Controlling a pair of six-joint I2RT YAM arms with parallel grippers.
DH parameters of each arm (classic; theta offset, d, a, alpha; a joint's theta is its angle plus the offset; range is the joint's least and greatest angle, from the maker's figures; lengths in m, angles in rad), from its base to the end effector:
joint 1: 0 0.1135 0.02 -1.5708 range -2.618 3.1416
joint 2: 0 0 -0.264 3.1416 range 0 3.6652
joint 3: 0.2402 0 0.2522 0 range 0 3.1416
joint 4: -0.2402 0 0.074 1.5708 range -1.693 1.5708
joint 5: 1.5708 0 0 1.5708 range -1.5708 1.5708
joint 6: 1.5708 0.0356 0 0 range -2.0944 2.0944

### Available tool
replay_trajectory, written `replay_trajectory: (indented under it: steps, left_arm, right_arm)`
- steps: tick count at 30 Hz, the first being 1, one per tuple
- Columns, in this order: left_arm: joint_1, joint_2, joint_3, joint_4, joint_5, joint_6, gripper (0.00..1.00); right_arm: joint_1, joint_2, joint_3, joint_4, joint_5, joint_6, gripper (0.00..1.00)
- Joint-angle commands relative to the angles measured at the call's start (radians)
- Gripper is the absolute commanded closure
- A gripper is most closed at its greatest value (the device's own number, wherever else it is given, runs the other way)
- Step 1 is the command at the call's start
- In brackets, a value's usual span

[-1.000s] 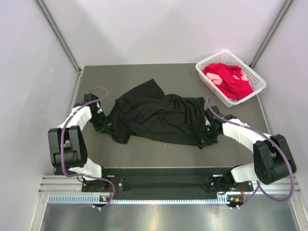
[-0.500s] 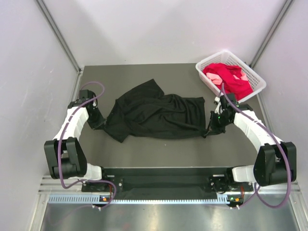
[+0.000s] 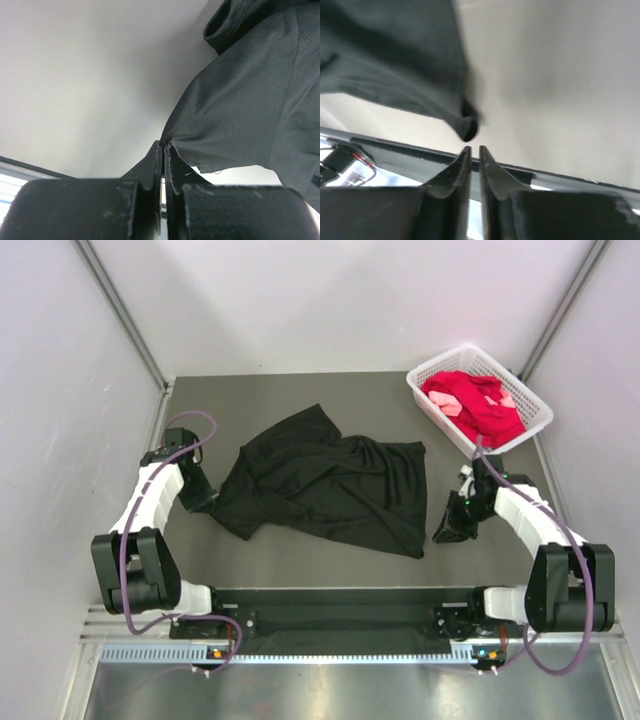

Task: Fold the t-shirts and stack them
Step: Flatten the tshirt out

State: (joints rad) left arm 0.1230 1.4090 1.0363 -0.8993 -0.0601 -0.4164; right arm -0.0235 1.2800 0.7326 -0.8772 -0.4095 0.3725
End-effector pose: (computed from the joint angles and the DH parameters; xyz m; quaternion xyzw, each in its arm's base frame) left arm 0.2575 0.0340 0.2361 -0.2677 0.9515 0.0076 0.1515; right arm 0.2005 0.0095 0.1846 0.1775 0.9603 0.2121 0.0352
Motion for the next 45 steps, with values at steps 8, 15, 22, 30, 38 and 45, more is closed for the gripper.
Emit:
replay_trajectory:
  steps: [8,15,22,30,38,45]
  left_arm:
    - [0.000,-0.019,-0.001,0.011,0.034,0.016,1.00]
    - [0.000,-0.016,-0.001,0.013,0.046,0.019,1.00]
    - [-0.002,-0.021,0.005,0.007,0.043,0.024,1.00]
    - [-0.002,-0.016,0.005,0.003,0.040,0.033,1.00]
    - [-0.002,-0.008,0.008,0.002,0.039,0.041,1.00]
    - [-0.002,-0.016,0.008,-0.003,0.034,0.042,1.00]
  right_arm:
    - [0.376,0.004,0.007,0.027,0.208,0.017,0.62]
    - [0.402,0.076,-0.006,0.107,0.227,0.032,0.65]
    - [0.402,0.082,-0.018,0.141,0.190,0.166,0.57]
    - [0.372,0.073,-0.085,0.198,0.155,0.249,0.58]
    - [0.269,0.038,-0.119,0.208,0.190,0.215,0.70]
    - [0.211,0.022,-0.095,0.161,0.202,0.158,1.00]
